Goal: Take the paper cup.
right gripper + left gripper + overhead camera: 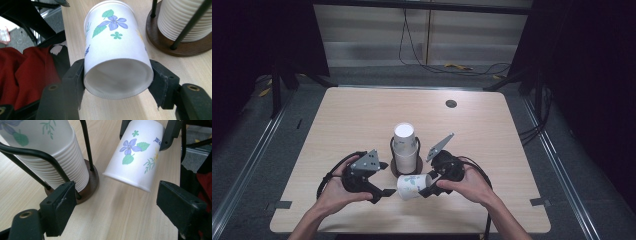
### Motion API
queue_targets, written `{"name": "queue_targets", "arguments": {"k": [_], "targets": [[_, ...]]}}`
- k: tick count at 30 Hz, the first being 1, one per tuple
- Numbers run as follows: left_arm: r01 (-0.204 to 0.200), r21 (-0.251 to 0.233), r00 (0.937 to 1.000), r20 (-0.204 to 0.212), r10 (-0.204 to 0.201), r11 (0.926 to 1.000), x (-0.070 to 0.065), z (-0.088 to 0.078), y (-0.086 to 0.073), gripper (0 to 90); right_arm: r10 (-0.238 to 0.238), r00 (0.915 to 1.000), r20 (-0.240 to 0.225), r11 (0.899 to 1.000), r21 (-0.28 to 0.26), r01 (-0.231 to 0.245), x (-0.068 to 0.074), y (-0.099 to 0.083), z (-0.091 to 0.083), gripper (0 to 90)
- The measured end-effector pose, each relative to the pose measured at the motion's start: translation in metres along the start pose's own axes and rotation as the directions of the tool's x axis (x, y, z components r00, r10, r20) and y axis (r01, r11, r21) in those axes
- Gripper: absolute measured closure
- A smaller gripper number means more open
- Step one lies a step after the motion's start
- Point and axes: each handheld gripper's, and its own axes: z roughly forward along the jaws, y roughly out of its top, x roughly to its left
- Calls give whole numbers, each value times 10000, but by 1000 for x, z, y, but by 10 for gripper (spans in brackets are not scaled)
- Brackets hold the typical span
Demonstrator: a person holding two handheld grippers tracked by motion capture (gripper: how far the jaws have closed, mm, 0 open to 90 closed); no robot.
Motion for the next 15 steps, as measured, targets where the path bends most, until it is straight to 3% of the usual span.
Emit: {"name": "queue_targets", "arguments": {"k": [2, 6, 10, 15], "targets": [[-20, -33, 10000, 38, 20, 10000, 1, -2, -1, 161, 86, 10000, 9, 9999, -91, -86, 0, -2, -1, 363], [183, -538, 9998, 123, -176, 9984, 2, -6, -3, 160, 51, 10000, 51, 9975, -698, -48, 0, -8, -6, 364], [152, -697, 9999, -43, -155, 9975, 3, -7, -5, 169, 118, 9999, 100, 9935, -1133, -106, -1, -12, -8, 365], [306, -825, 9995, -33, -310, 9961, 4, -5, -8, 182, 191, 9998, 36, 9828, -1839, -181, -1, -19, -11, 365]]}}
